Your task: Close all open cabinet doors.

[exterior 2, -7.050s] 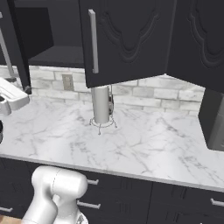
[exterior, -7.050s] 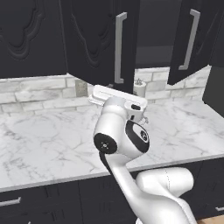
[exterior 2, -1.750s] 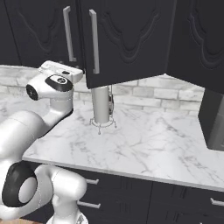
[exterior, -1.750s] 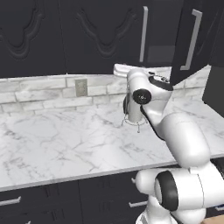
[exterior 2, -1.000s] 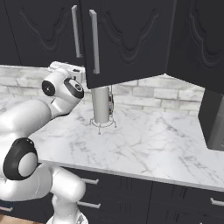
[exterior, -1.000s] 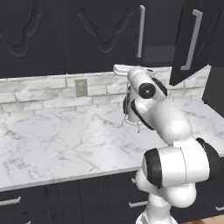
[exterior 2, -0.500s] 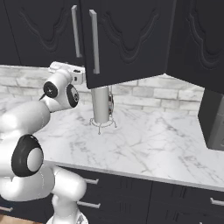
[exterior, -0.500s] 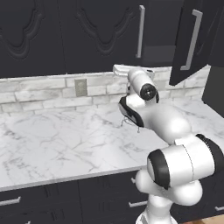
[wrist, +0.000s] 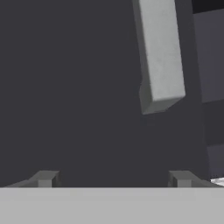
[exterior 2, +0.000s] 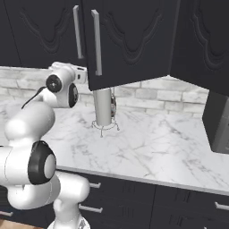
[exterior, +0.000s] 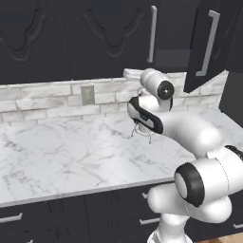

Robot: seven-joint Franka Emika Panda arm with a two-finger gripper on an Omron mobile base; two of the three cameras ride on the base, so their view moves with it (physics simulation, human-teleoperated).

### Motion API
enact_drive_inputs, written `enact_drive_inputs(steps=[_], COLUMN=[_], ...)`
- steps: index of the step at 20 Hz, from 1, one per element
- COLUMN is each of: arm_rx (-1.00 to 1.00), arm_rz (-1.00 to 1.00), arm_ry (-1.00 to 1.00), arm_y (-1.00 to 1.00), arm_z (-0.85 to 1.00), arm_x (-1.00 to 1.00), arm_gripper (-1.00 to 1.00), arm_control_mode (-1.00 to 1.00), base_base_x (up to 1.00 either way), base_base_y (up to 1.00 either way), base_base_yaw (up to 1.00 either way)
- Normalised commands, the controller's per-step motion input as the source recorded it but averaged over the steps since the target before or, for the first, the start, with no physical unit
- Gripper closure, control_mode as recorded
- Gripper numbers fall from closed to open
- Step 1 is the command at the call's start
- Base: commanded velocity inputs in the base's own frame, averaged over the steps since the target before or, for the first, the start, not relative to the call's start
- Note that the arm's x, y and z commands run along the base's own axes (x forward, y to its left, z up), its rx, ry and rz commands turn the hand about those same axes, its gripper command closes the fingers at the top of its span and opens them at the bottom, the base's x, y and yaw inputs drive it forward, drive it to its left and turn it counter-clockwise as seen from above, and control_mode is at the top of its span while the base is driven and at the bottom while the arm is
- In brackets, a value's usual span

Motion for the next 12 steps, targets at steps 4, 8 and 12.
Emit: enact_drive_inputs(steps=[4,8,12], arm_rx=[-0.01,-0.05,-0.03], arm_rz=[0.05,0.00,0.00], arm_ry=[0.05,0.00,0.00], arm_y=[0.00,0.00,0.00], arm_z=[0.01,0.06,0.15], arm_x=[-0.08,-0.89,-1.00], arm_gripper=[-1.00,-1.00,-1.00], arm_control_mode=[-1.00,-1.00,-1.00], base_base_x=[0.00,0.00,0.00], base_base_y=[0.00,0.00,0.00], base_base_yaw=[0.00,0.00,0.00])
